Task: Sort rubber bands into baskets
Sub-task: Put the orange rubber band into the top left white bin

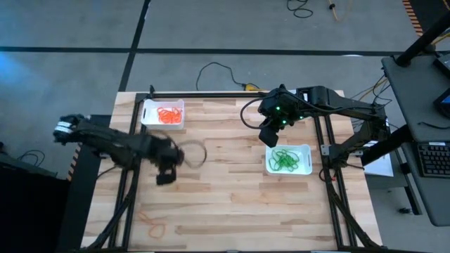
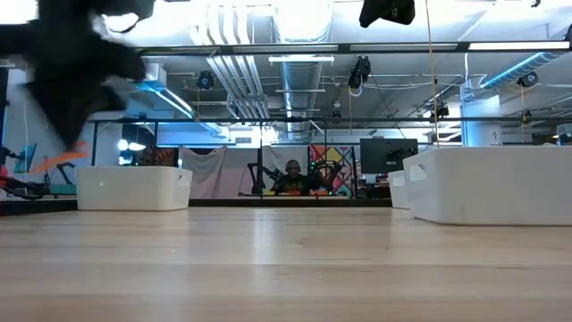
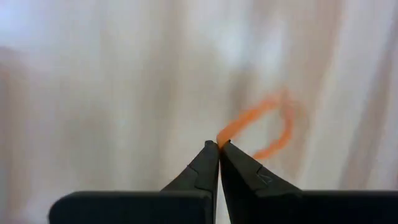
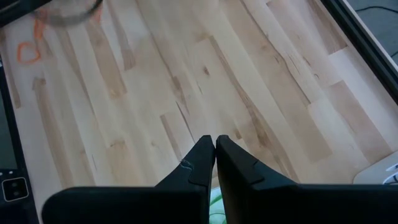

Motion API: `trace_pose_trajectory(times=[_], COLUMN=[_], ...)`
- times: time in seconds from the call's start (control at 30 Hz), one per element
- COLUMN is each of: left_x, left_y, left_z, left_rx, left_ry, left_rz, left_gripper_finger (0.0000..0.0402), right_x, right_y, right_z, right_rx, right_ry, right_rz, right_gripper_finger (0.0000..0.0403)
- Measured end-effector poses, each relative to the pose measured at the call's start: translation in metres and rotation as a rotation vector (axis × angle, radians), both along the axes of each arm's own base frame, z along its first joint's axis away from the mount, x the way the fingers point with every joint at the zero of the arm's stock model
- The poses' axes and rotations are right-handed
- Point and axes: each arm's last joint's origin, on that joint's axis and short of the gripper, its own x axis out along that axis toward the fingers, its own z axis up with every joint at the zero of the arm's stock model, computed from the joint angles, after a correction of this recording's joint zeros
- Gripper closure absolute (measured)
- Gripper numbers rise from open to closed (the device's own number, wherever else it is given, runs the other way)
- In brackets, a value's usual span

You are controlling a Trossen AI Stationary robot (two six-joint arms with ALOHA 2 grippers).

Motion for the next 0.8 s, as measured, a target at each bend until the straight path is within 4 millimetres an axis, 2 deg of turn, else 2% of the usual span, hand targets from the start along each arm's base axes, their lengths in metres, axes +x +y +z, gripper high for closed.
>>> trace_pose_trajectory(times=[0.1,0.2,0.37,0.47,0.57,0.67,0.8], left_x=[0.005,0.003,-0.016,-0.035,-0.053,-0.063,-0.065], left_y=[0.033,0.075,0.151,0.19,0.216,0.232,0.239], left_z=[0.024,0.045,0.064,0.059,0.044,0.03,0.017], left_rx=[0.106,0.262,0.432,0.43,0.371,0.34,0.313], left_ry=[-0.101,-0.152,-0.163,-0.156,-0.141,-0.127,-0.126], left_rz=[0.109,0.252,0.534,0.714,0.828,0.896,0.919], left_gripper_finger=[0.0402,0.0402,0.0402,0.0402,0.0402,0.0401,0.0401], right_x=[0.0,0.0,0.0,0.0,0.0,0.0,0.0], right_y=[0.0,0.0,0.0,0.0,0.0,0.0,0.0], right_z=[0.0,0.0,0.0,0.0,0.0,0.0,0.0], right_rx=[0.0,0.0,0.0,0.0,0.0,0.0,0.0], right_ry=[0.0,0.0,0.0,0.0,0.0,0.0,0.0], right_rz=[-0.001,0.0,0.0,0.0,-0.001,0.0,-0.001], right_gripper_finger=[0.039,0.039,0.039,0.039,0.039,0.039,0.039])
